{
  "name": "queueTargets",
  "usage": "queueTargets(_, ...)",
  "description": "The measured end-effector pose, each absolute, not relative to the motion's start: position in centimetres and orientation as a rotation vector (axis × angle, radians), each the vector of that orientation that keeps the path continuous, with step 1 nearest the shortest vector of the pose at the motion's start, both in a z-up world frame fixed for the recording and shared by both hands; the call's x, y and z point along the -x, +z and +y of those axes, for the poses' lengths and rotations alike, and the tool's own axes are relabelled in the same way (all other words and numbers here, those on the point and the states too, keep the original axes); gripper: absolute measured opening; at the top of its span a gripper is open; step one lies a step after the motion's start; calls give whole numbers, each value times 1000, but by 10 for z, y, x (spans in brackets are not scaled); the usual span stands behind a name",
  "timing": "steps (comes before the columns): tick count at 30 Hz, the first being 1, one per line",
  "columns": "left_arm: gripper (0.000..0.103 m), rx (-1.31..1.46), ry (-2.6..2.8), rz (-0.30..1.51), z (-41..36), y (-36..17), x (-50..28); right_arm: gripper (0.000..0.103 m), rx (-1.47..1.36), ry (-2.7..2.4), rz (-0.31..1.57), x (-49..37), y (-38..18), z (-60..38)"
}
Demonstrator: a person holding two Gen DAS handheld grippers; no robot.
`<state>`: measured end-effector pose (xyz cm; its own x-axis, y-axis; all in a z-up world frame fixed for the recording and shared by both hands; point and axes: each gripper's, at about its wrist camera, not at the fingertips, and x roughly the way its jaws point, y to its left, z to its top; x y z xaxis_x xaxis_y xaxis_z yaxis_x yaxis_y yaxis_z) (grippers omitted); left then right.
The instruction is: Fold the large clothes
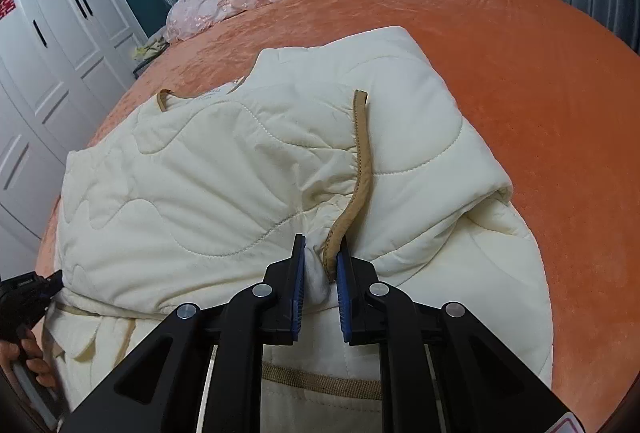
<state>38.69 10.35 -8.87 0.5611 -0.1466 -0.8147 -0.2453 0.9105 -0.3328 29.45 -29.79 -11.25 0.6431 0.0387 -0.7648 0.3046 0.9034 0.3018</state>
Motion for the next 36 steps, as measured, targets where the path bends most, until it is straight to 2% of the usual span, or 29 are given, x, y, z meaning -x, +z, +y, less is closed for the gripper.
queueTargets(4,11,374,76,971,96,-90,-385,15,-387,-174,891,-300,-106,-295)
queueTargets(6,23,330,111,953,99,-77,-376,22,-370,-223,878,-290,-89,-296)
queueTargets(8,23,266,121,902,101,-58,-361,28,-361,-303,835,-274,-68,-300)
queueTargets(11,22,185,132,798,103,-24,-348,32,-375,-338,727,-258,-37,-307)
queueTargets(16,22,220,-10,792,71,7,-390,32,-445,-163,693,-301,-12,-290)
queueTargets(20,24,164,-78,878,25,-13,-427,32,-370,-76,755,-346,-26,-258)
queueTargets(25,24,127,-57,958,6,-57,-435,32,-281,-88,854,-363,-69,-243)
queueTargets(27,24,110,-53,948,5,-68,-430,25,-251,-108,868,-359,-85,-245)
queueTargets(31,24,98,-68,901,6,-82,-422,20,-283,-107,843,-346,-101,-257)
queueTargets(36,24,62,-58,833,0,-92,-412,19,-274,-125,809,-341,-110,-255)
